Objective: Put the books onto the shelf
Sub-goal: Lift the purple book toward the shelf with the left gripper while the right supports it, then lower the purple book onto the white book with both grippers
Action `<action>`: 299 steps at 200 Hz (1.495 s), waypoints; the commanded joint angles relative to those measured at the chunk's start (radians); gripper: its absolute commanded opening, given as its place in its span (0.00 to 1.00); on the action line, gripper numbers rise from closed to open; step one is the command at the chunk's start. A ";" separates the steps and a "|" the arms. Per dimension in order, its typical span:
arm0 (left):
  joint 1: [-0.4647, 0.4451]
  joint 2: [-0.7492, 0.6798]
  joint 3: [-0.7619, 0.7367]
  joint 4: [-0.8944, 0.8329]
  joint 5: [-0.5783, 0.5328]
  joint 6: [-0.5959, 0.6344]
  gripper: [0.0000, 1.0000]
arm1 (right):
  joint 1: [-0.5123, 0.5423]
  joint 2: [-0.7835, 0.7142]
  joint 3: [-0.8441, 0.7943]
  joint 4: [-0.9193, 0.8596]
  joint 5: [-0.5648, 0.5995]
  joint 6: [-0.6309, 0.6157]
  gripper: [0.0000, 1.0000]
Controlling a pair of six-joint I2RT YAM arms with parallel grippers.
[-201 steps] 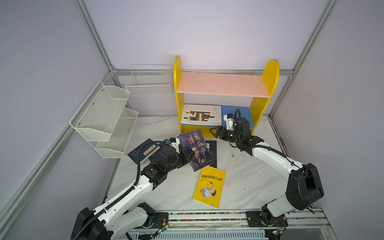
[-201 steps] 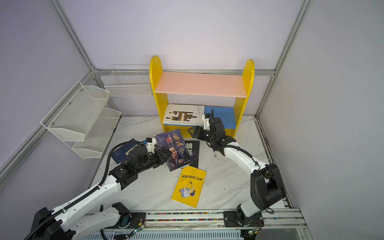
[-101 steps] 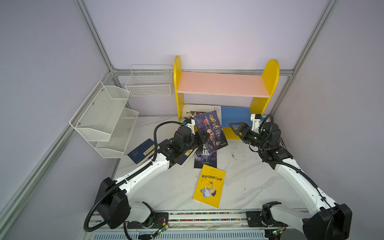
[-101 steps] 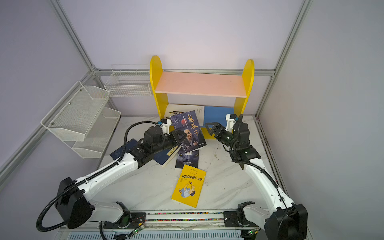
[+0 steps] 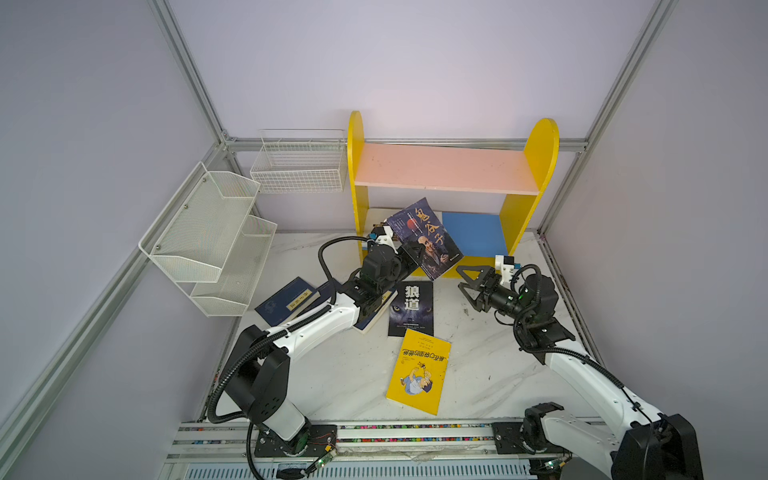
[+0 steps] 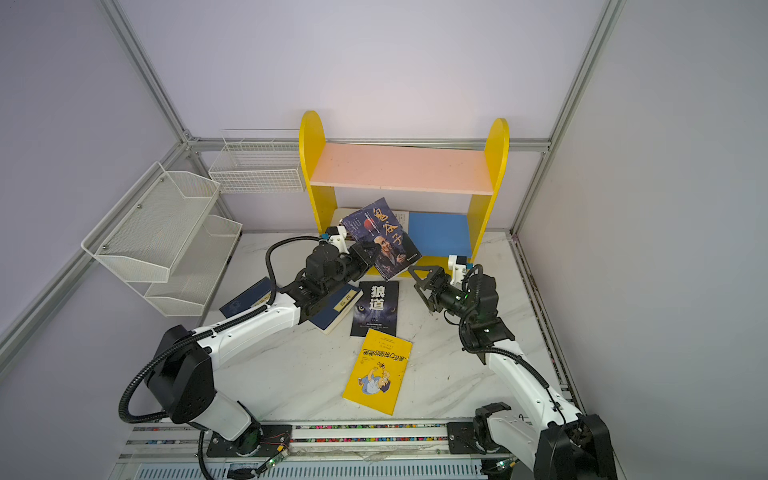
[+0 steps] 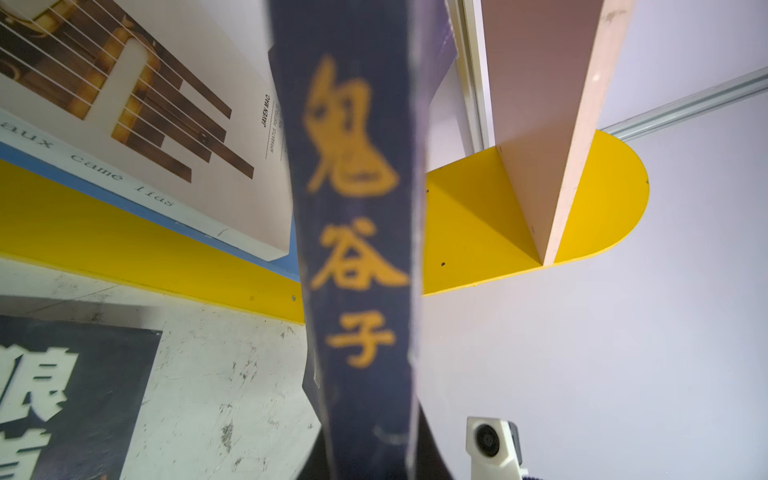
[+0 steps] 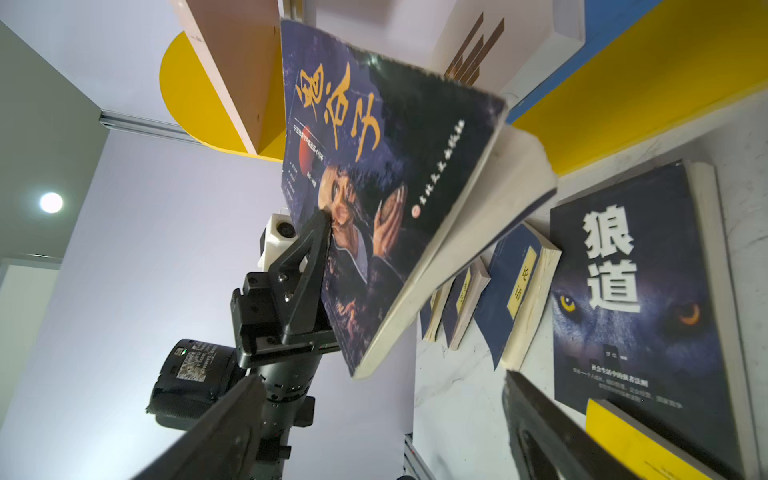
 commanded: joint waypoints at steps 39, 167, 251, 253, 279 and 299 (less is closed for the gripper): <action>-0.032 0.014 0.134 0.257 -0.046 -0.082 0.00 | 0.020 0.096 0.038 0.272 -0.045 0.146 0.92; -0.088 -0.006 0.089 0.246 -0.089 -0.090 0.05 | 0.026 0.269 0.097 0.498 0.051 0.232 0.23; -0.012 -0.165 -0.091 0.117 -0.041 -0.031 0.71 | -0.060 0.313 0.188 0.484 -0.275 0.174 0.15; -0.008 -0.170 -0.097 0.118 -0.038 -0.030 0.72 | -0.061 0.313 0.192 0.482 -0.285 0.173 0.15; 0.033 -0.240 -0.155 0.106 -0.021 -0.022 0.74 | -0.069 0.343 0.218 0.477 -0.406 0.159 0.15; 0.049 -0.275 -0.186 0.118 -0.024 -0.007 0.68 | -0.069 0.348 0.218 0.462 -0.444 0.152 0.16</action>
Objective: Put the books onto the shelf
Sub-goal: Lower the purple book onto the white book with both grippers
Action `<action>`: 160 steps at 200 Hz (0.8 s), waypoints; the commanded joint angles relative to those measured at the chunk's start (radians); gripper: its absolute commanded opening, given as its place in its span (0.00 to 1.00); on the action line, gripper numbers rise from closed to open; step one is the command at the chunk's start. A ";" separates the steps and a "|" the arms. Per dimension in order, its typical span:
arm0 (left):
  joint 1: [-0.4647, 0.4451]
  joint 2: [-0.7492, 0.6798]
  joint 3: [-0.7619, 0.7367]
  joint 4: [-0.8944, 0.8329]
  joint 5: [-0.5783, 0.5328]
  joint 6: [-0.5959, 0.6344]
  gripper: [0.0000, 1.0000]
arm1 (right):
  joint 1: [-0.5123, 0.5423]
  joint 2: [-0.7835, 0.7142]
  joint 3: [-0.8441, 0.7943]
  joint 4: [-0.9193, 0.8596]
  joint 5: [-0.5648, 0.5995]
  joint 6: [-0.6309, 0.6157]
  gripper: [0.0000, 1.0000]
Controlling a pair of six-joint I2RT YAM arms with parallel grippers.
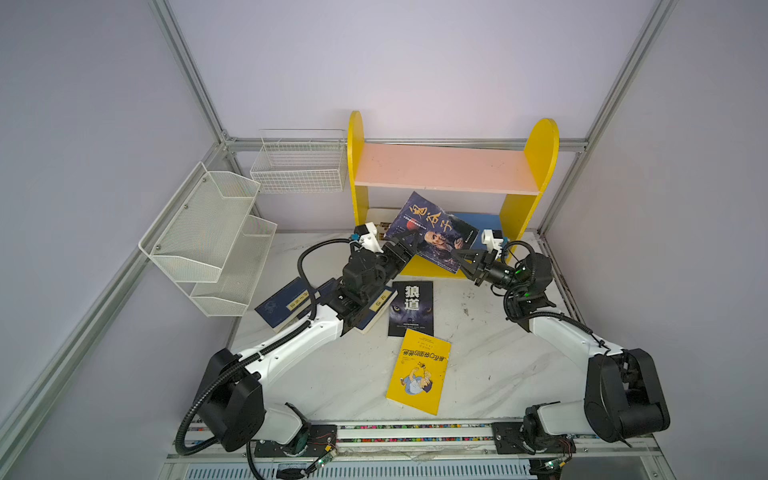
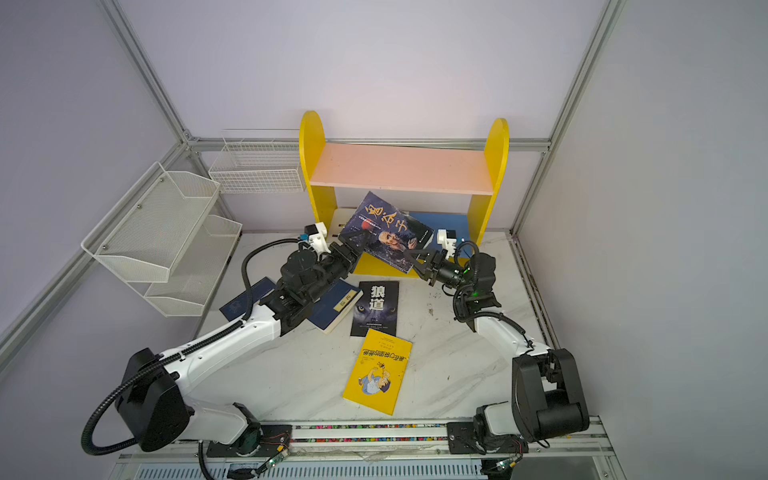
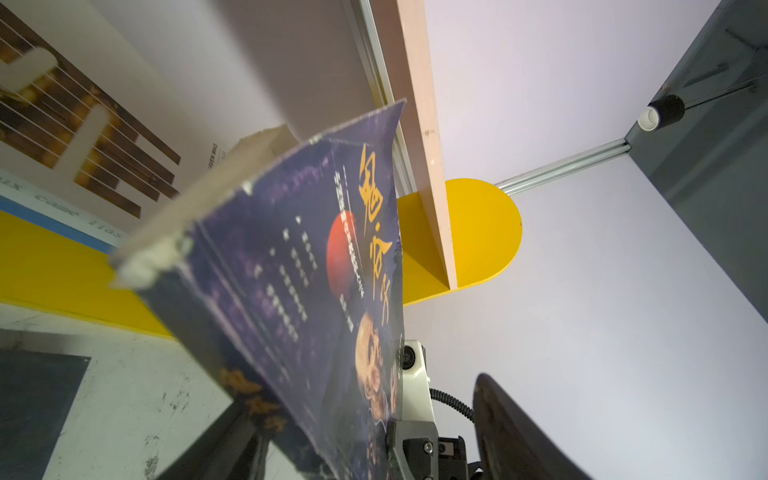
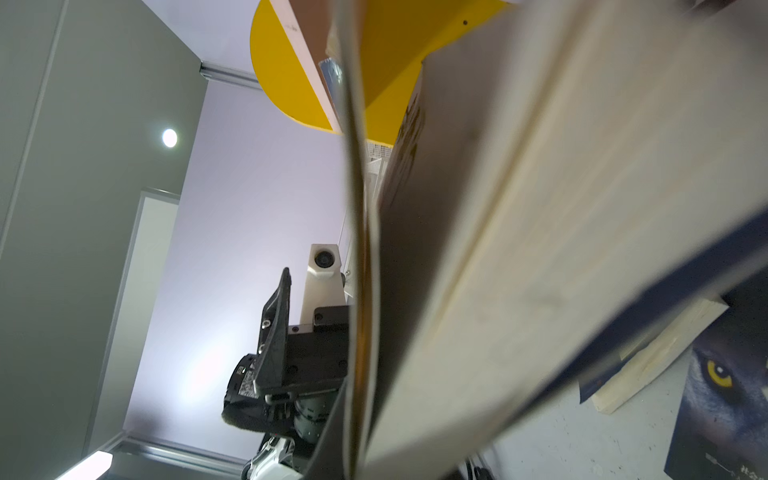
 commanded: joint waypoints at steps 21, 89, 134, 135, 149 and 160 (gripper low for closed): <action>0.029 -0.074 -0.060 0.040 0.018 0.055 0.54 | -0.002 0.001 0.026 0.030 -0.135 -0.022 0.16; 0.029 -0.026 -0.062 0.127 0.049 0.027 0.11 | -0.002 -0.005 0.064 -0.086 -0.121 -0.101 0.21; 0.029 0.002 -0.081 0.264 -0.011 -0.008 0.00 | -0.002 -0.017 0.006 -0.127 -0.015 -0.103 0.48; 0.029 0.004 -0.081 0.267 -0.014 -0.009 0.00 | -0.002 -0.017 0.003 -0.123 -0.013 -0.101 0.49; 0.029 0.014 -0.078 0.295 -0.042 -0.011 0.00 | -0.003 -0.022 -0.023 -0.087 0.014 -0.070 0.56; 0.030 0.020 -0.062 0.285 -0.066 0.002 0.00 | -0.002 -0.023 -0.035 -0.071 0.034 -0.052 0.59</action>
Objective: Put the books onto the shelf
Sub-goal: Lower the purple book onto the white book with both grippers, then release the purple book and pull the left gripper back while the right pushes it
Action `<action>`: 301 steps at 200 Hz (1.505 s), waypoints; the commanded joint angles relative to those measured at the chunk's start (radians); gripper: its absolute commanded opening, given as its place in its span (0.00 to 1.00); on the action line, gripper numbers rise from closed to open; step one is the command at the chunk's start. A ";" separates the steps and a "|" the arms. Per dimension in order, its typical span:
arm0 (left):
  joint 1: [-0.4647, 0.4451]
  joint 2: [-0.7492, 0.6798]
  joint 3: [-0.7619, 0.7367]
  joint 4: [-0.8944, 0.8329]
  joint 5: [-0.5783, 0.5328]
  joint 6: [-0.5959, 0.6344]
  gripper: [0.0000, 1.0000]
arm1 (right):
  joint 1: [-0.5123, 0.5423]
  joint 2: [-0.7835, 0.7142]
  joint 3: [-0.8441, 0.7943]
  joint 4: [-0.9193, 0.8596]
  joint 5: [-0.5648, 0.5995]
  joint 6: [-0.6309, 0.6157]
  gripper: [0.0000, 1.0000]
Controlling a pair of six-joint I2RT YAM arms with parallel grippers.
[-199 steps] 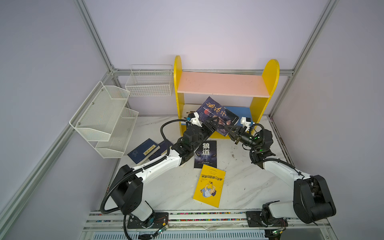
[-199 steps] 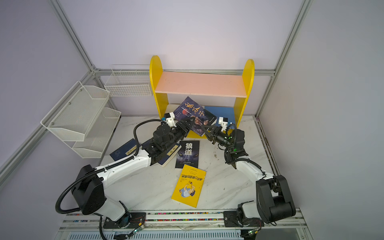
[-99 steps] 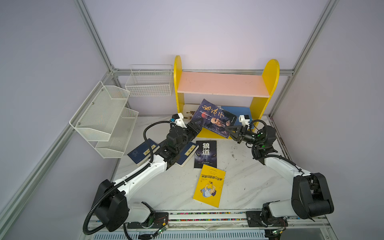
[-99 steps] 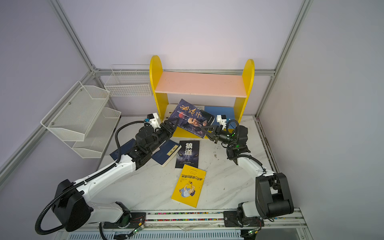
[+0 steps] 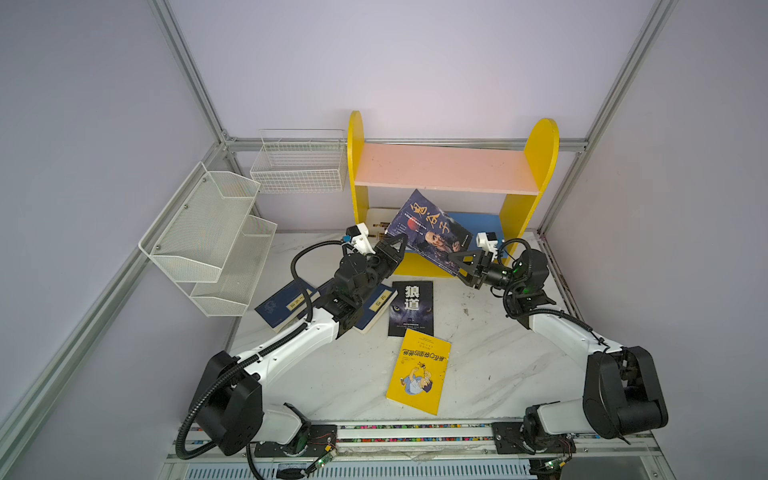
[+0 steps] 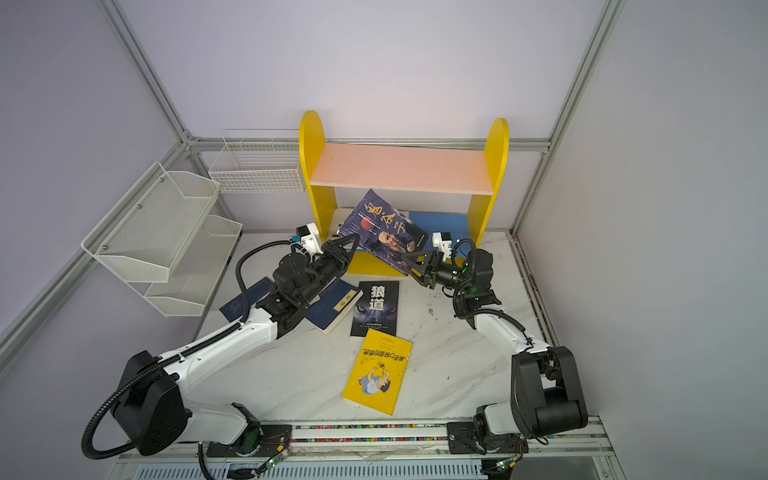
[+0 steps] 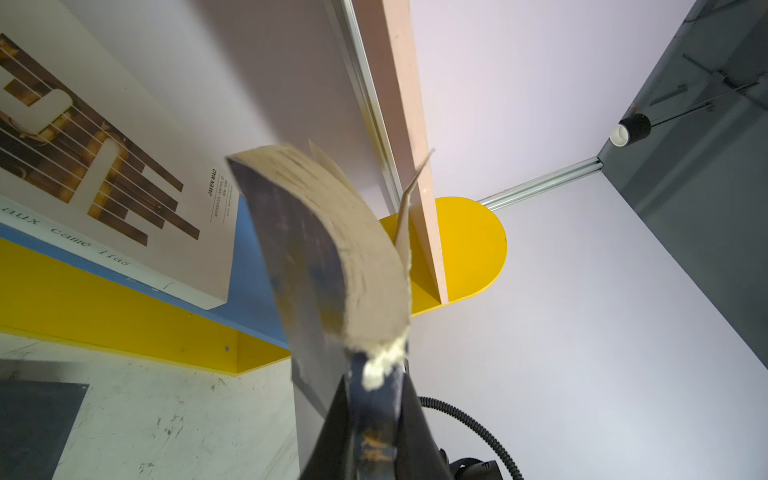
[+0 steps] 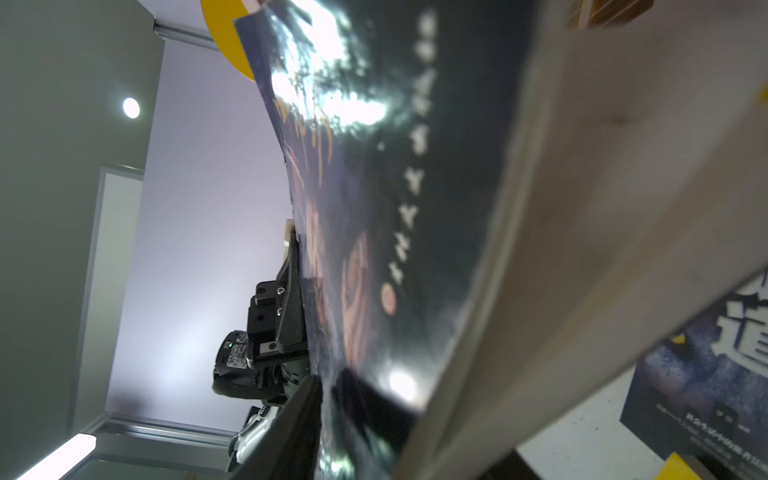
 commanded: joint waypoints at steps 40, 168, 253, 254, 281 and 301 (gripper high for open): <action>0.002 0.056 0.040 0.167 -0.095 0.024 0.00 | 0.005 -0.041 -0.030 0.041 0.097 0.034 0.64; -0.005 0.109 0.059 0.222 -0.067 -0.030 0.00 | 0.039 0.100 0.008 0.196 0.168 0.142 0.41; -0.011 0.032 0.015 0.125 -0.090 -0.021 0.28 | 0.038 0.068 0.195 -0.147 0.247 -0.187 0.15; -0.011 0.030 0.016 0.121 -0.091 -0.019 0.30 | 0.038 0.068 0.200 -0.159 0.248 -0.200 0.15; -0.004 -0.054 0.025 -0.041 -0.132 0.056 0.71 | 0.038 0.073 0.292 -0.334 0.290 -0.384 0.14; 0.034 -0.141 0.031 -0.255 -0.191 0.124 1.00 | 0.038 0.103 0.330 -0.347 0.282 -0.421 0.14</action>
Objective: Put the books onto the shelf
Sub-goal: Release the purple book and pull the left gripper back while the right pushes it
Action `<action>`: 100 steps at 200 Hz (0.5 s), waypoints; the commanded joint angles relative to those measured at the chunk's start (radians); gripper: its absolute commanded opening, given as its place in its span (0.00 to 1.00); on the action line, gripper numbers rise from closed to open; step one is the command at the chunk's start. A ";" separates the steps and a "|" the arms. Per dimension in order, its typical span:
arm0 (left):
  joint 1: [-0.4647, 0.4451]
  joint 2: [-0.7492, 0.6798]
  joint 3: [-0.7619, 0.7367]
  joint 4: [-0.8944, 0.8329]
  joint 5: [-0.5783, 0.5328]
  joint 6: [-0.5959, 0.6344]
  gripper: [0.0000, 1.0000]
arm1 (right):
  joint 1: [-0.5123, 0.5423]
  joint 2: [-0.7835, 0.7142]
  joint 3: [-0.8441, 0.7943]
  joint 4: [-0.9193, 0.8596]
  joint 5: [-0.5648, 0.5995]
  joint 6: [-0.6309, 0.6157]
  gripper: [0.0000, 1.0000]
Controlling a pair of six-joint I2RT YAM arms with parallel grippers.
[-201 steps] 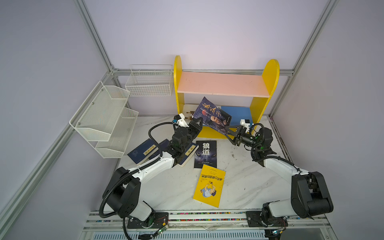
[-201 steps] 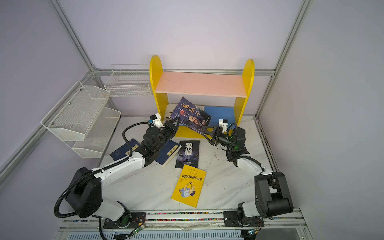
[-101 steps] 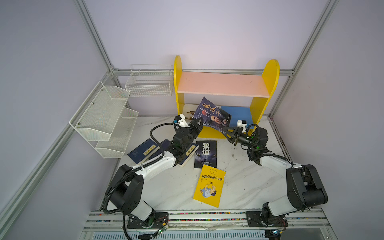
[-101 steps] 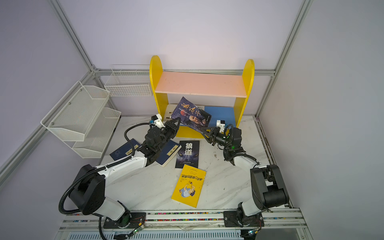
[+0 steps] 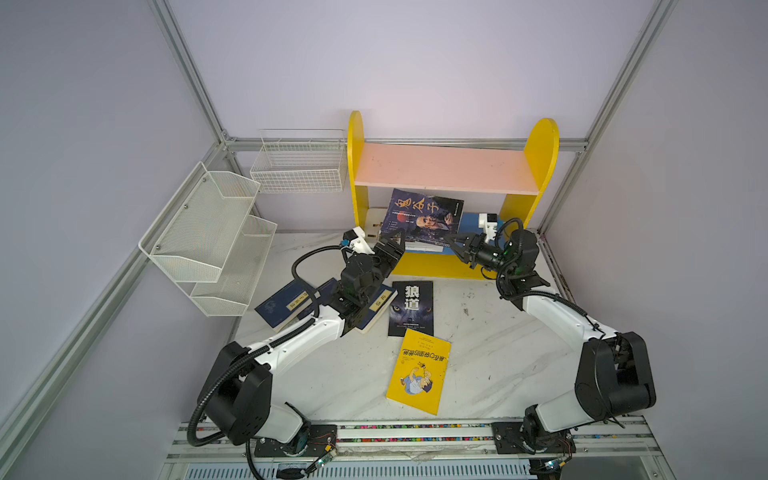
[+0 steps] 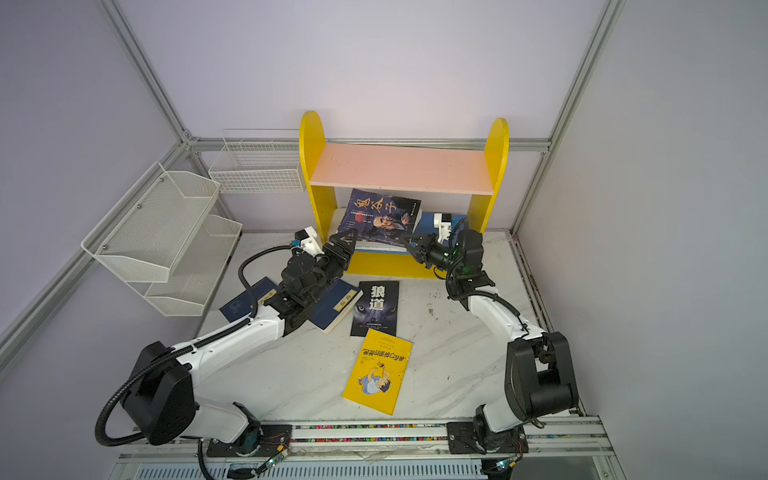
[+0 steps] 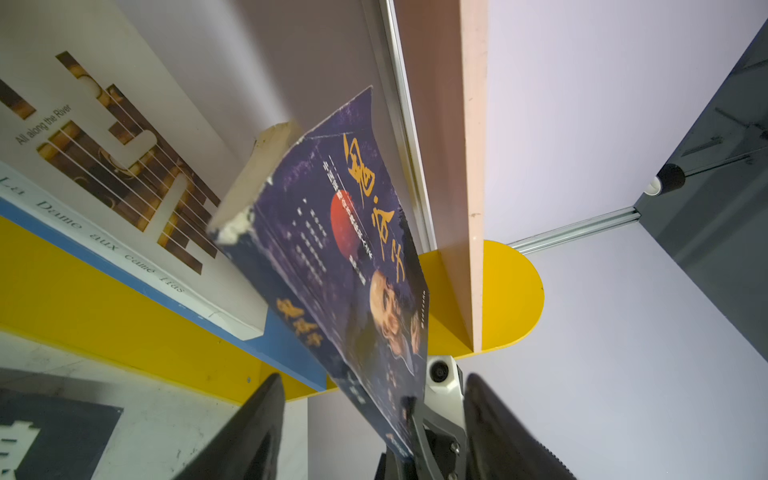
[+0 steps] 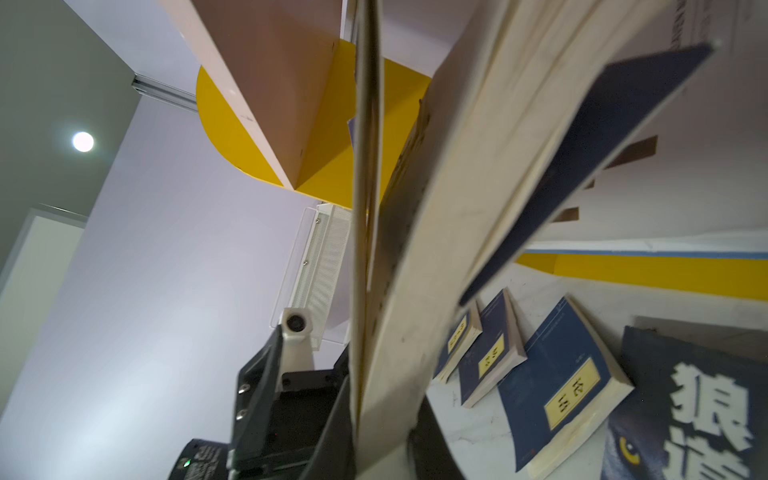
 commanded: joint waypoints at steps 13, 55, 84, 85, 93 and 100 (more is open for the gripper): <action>0.066 -0.198 0.017 -0.307 -0.103 0.147 1.00 | -0.001 0.033 0.086 -0.083 0.014 -0.173 0.13; 0.133 -0.449 -0.097 -0.547 -0.223 0.182 1.00 | -0.001 0.150 0.202 -0.144 -0.039 -0.275 0.13; 0.155 -0.600 -0.203 -0.613 -0.288 0.151 1.00 | -0.001 0.226 0.283 -0.152 -0.061 -0.296 0.13; 0.156 -0.603 -0.205 -0.616 -0.291 0.150 1.00 | -0.001 0.228 0.285 -0.151 -0.064 -0.296 0.13; 0.158 -0.633 -0.224 -0.630 -0.302 0.143 1.00 | -0.002 0.248 0.302 -0.135 -0.076 -0.282 0.13; 0.159 -0.653 -0.239 -0.645 -0.312 0.138 1.00 | -0.001 0.267 0.319 -0.128 -0.077 -0.272 0.13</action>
